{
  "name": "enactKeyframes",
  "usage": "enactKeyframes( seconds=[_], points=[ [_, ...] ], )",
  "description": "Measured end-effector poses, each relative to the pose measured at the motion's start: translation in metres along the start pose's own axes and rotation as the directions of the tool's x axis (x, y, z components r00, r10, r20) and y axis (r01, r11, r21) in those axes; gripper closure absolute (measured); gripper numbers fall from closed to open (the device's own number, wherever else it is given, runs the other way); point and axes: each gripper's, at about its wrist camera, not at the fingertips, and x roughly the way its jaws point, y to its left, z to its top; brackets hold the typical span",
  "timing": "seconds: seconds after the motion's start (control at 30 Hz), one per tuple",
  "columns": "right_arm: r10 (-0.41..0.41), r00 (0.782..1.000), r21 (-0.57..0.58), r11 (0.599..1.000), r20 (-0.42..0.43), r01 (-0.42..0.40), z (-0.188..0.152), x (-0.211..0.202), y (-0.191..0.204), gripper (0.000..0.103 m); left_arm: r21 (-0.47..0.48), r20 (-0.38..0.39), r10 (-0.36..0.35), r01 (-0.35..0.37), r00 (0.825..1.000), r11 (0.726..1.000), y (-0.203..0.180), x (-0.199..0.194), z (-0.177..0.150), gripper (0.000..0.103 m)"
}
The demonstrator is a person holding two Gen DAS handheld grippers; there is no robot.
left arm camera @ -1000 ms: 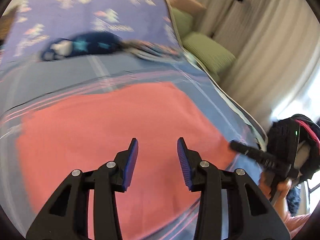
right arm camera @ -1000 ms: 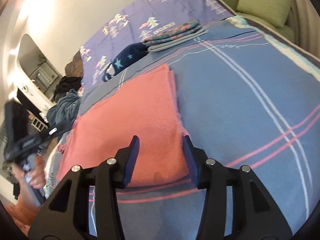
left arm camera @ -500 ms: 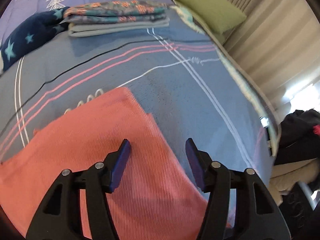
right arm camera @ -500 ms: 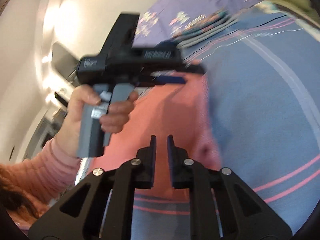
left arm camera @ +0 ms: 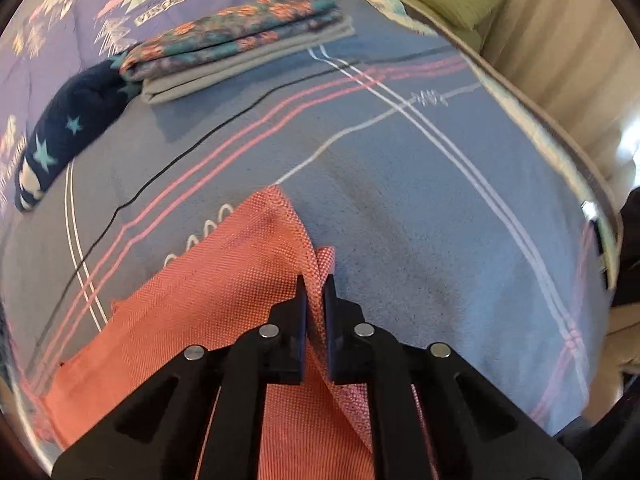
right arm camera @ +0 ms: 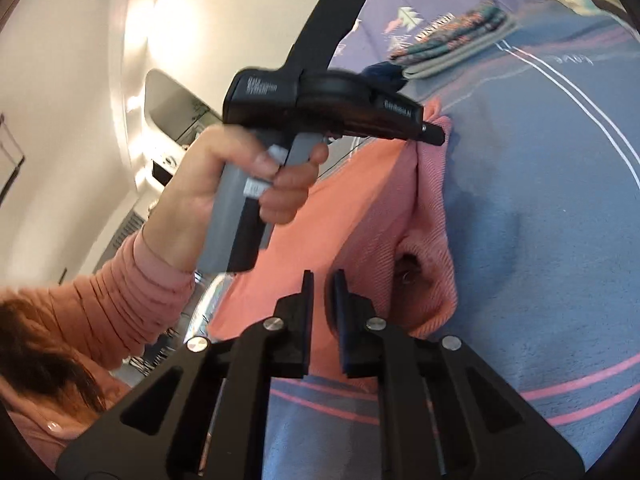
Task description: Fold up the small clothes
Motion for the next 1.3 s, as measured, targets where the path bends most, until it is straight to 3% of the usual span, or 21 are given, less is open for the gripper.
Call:
enactKeyframes(
  seconds=[0.13,0.23,0.33,0.37,0.4,0.43,0.53,0.6,0.63,0.67,0.7,0.73,0.83,0.87,0.93,1.03,1.13,1.3],
  points=[
    [-0.002,1.0,0.046,0.999,0.005,0.002,-0.001,-0.004,-0.009,0.091,-0.014,0.014,-0.029,0.029,0.999,0.999,0.003,0.003,-0.001,0.096],
    [-0.056,0.998,0.09,0.995,0.043,0.052,0.003,-0.024,-0.023,0.091,-0.006,0.019,-0.021,0.021,1.0,1.0,-0.001,0.008,0.002,0.096],
    [-0.126,0.989,0.111,0.987,0.081,0.116,0.005,-0.047,-0.029,0.08,0.0,0.018,-0.02,0.02,1.0,1.0,-0.003,0.009,0.002,0.096],
    [-0.144,0.986,0.116,0.984,0.081,0.135,0.004,-0.052,-0.03,0.069,0.001,0.018,-0.02,0.02,1.0,1.0,-0.002,0.008,0.001,0.096],
    [-0.166,0.984,0.122,0.98,0.071,0.157,0.003,-0.058,-0.031,0.05,0.001,0.019,-0.02,0.02,1.0,1.0,-0.002,0.008,0.001,0.096],
    [-0.177,0.983,0.123,0.978,0.052,0.17,0.001,-0.058,-0.031,0.042,0.0,0.018,-0.019,0.019,1.0,1.0,-0.002,0.008,0.001,0.096],
    [-0.139,0.99,0.081,0.987,-0.004,0.139,-0.003,-0.044,-0.023,0.035,-0.005,0.013,-0.019,0.019,1.0,1.0,-0.002,0.011,0.002,0.095],
    [-0.156,0.987,0.059,0.986,-0.027,0.157,-0.003,-0.027,-0.017,0.034,-0.005,0.006,-0.015,0.015,1.0,1.0,-0.003,0.012,0.003,0.095],
    [-0.188,0.981,0.072,0.979,-0.049,0.191,-0.002,-0.016,-0.02,0.036,-0.003,0.002,-0.012,0.012,1.0,1.0,-0.004,0.012,0.004,0.094],
    [-0.213,0.975,0.092,0.972,-0.065,0.218,-0.001,-0.009,-0.023,0.05,-0.005,-0.004,-0.006,0.006,1.0,1.0,-0.005,0.014,0.005,0.091],
    [-0.239,0.968,0.115,0.962,-0.073,0.246,0.001,-0.003,-0.027,0.077,-0.009,-0.006,-0.001,0.001,1.0,1.0,-0.007,0.015,0.007,0.089],
    [-0.259,0.962,0.151,0.951,-0.085,0.27,0.003,0.002,-0.032,0.091,-0.008,-0.012,0.008,-0.008,1.0,1.0,-0.009,0.017,0.01,0.084],
    [-0.21,0.976,0.245,0.945,-0.059,0.218,-0.002,-0.007,-0.043,0.094,0.006,-0.008,0.054,-0.054,0.999,0.999,-0.016,0.023,0.018,0.083],
    [-0.213,0.976,0.25,0.943,-0.05,0.219,-0.005,-0.014,-0.042,0.095,0.013,-0.002,0.077,-0.077,0.997,0.997,-0.018,0.024,0.02,0.09],
    [-0.208,0.977,0.293,0.933,-0.044,0.211,-0.016,-0.028,-0.046,0.098,0.029,0.009,0.105,-0.106,0.994,0.994,-0.023,0.025,0.022,0.095],
    [-0.199,0.979,0.329,0.922,-0.044,0.203,-0.026,-0.032,-0.051,0.099,-0.003,0.01,0.12,-0.12,0.993,0.993,-0.024,0.026,0.025,0.097],
    [-0.235,0.97,0.292,0.925,-0.062,0.243,-0.024,-0.027,-0.043,0.099,-0.082,0.024,0.113,-0.11,0.993,0.99,-0.019,0.024,0.029,0.097],
    [-0.257,0.963,0.276,0.923,-0.08,0.269,-0.031,-0.029,-0.038,0.098,-0.114,0.169,0.093,-0.074,0.981,0.991,-0.01,0.003,0.028,0.092]
  ],
)
